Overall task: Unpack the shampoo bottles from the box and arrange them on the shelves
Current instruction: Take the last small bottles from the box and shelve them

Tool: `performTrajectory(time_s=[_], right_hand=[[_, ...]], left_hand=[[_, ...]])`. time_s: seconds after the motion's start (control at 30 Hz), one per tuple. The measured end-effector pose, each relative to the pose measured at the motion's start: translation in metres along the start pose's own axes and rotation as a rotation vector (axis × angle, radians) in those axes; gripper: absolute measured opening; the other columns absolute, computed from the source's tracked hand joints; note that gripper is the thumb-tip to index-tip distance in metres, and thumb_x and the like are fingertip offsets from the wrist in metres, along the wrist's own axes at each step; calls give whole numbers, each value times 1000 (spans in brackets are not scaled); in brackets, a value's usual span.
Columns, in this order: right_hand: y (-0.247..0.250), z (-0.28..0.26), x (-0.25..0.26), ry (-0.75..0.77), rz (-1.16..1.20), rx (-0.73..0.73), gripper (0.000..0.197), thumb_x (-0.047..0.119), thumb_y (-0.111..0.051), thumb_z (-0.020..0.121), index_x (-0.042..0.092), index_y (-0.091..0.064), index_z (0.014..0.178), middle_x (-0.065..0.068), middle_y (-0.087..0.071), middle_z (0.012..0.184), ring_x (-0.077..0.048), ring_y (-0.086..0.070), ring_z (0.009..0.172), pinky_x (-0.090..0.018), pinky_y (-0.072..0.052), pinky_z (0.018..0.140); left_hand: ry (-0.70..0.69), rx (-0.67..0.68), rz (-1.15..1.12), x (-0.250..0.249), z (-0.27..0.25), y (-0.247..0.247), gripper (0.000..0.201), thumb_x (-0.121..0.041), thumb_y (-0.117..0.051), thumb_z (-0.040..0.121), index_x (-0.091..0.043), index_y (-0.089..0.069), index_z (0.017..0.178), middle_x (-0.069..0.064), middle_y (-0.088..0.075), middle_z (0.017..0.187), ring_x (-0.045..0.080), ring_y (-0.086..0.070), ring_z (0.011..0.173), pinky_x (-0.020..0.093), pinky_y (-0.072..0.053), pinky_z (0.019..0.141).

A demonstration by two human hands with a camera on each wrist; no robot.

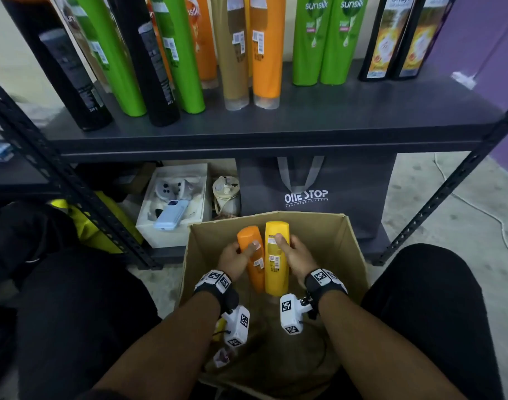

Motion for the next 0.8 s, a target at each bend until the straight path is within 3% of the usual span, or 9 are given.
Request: performTrajectory(time_s=[0.13, 0.2, 0.27, 0.37, 0.5, 0.63, 0.73, 0.8], right_hand=[[-5, -12, 9, 12, 16, -2, 34, 68, -48, 97, 38, -57, 110, 2, -73, 113, -18, -72, 100, -46, -56, 94], [-6, -16, 11, 10, 41, -5, 40, 72, -43, 96, 39, -54, 117, 2, -71, 117, -19, -70, 103, -48, -55, 96], [-4, -20, 15, 0, 76, -26, 54, 76, -39, 95, 37, -49, 131, 1, -68, 121, -22, -68, 108, -51, -53, 100], [3, -24, 29, 36, 88, -62, 64, 80, -35, 94, 37, -45, 140, 2, -66, 124, -20, -67, 110, -51, -53, 101], [9, -34, 62, 151, 44, -96, 62, 81, -33, 93, 40, -46, 137, 5, -65, 127, -17, -65, 112, -48, -51, 103], [16, -44, 90, 265, 60, -185, 49, 75, -34, 96, 41, -47, 129, 6, -64, 125, -19, -62, 117, -43, -49, 102], [24, -52, 107, 306, 101, -230, 59, 79, -31, 91, 40, -44, 133, 3, -62, 130, -21, -63, 118, -48, -52, 103], [29, -57, 120, 342, 138, -255, 64, 82, -31, 88, 39, -45, 134, 3, -64, 128, -20, -65, 114, -50, -54, 100]], left_hand=[[-77, -61, -51, -13, -11, -3, 28, -51, -64, 97, -25, -68, 104, -1, -76, 103, 14, -71, 94, 38, -54, 92], [-112, -90, -91, -21, -17, -4, 31, -55, -62, 97, -29, -63, 115, -3, -73, 110, 15, -70, 100, 38, -54, 91], [-145, -95, -108, -31, -23, -7, 30, -58, -61, 96, -36, -58, 114, -4, -71, 112, 15, -69, 103, 36, -52, 88], [-214, -89, -125, -52, -33, -10, 30, -62, -58, 95, -39, -54, 114, -6, -69, 113, 13, -67, 103, 43, -52, 96], [-276, -110, -185, -83, -43, -7, 68, -72, -52, 86, -31, -45, 141, 1, -66, 129, 20, -64, 116, 46, -50, 104], [-354, -138, -178, -114, -48, 4, 47, -72, -54, 91, -40, -52, 125, -3, -70, 116, 17, -69, 106, 48, -54, 100], [-370, -133, -206, -133, -50, 9, 71, -82, -52, 80, -33, -53, 132, 2, -72, 115, 22, -71, 105, 54, -55, 99], [-421, -129, -215, -150, -54, 11, 73, -83, -53, 78, -31, -54, 130, 3, -72, 114, 22, -71, 105, 54, -55, 98]])
Point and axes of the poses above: each hand's wrist, its own z-axis towards the middle knuckle, its own y-axis out of the back of the hand, x = y × z, the point moved 8 cm from there along z, towards the middle knuckle
